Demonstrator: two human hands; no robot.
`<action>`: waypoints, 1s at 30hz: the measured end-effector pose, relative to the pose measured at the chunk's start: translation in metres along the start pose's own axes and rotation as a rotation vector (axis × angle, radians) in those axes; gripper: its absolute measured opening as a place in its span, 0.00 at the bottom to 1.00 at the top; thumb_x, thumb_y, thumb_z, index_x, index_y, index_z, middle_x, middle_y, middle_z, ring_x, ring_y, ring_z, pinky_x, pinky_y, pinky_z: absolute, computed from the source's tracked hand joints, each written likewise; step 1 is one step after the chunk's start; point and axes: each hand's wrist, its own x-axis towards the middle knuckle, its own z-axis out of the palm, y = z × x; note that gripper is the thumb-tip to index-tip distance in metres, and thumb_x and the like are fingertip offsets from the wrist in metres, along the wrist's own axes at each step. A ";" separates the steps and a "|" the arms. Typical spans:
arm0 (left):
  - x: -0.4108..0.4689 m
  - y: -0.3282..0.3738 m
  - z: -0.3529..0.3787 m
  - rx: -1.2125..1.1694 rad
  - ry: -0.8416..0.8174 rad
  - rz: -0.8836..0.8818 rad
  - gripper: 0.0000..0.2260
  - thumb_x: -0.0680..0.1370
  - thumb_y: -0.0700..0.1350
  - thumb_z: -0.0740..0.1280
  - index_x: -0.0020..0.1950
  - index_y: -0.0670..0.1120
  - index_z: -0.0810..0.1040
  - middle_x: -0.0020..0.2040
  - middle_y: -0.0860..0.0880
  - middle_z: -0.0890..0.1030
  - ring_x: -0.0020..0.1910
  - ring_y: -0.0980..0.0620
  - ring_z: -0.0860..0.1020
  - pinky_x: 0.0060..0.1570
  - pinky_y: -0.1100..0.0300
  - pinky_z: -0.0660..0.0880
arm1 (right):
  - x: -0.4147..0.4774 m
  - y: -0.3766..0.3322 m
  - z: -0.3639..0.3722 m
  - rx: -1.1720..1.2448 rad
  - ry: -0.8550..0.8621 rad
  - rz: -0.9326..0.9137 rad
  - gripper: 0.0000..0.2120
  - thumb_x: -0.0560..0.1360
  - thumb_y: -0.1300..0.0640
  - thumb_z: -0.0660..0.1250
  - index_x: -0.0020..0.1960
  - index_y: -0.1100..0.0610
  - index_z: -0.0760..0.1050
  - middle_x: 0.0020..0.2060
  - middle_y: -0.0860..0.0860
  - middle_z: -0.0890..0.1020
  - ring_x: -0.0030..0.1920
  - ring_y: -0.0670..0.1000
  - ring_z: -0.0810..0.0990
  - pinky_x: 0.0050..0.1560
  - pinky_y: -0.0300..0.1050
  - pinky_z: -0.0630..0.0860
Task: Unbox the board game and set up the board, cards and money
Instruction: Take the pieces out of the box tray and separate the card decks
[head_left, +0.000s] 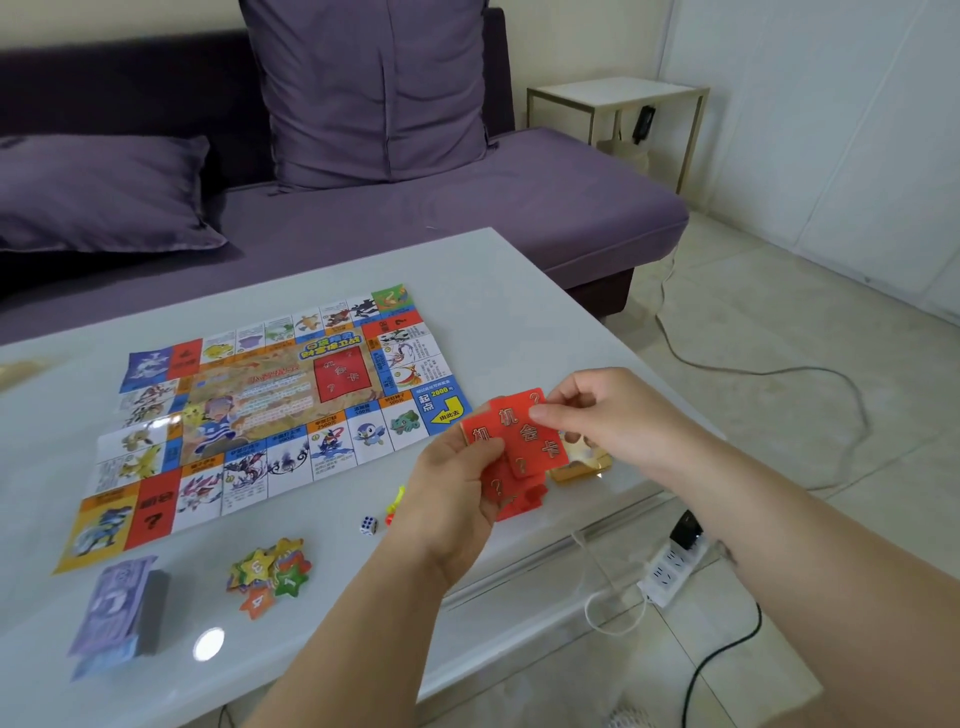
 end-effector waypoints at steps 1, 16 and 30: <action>-0.002 0.002 -0.002 0.018 -0.017 0.007 0.12 0.81 0.34 0.55 0.59 0.41 0.75 0.45 0.40 0.83 0.41 0.42 0.80 0.51 0.39 0.76 | 0.000 -0.001 -0.001 0.052 -0.011 0.016 0.06 0.71 0.53 0.73 0.42 0.54 0.78 0.31 0.45 0.79 0.30 0.40 0.75 0.36 0.37 0.70; -0.018 0.020 -0.024 0.084 0.194 0.036 0.03 0.78 0.36 0.63 0.49 0.42 0.76 0.39 0.42 0.82 0.27 0.54 0.80 0.22 0.68 0.70 | -0.005 -0.019 0.040 0.398 -0.195 0.073 0.03 0.75 0.62 0.67 0.43 0.57 0.78 0.33 0.49 0.80 0.29 0.43 0.75 0.30 0.34 0.68; -0.013 0.021 -0.031 0.005 0.305 0.042 0.03 0.78 0.38 0.65 0.48 0.45 0.77 0.35 0.50 0.84 0.35 0.51 0.82 0.49 0.53 0.77 | 0.000 -0.017 0.044 0.417 -0.084 0.074 0.04 0.76 0.61 0.66 0.44 0.58 0.79 0.37 0.53 0.83 0.37 0.50 0.80 0.39 0.42 0.77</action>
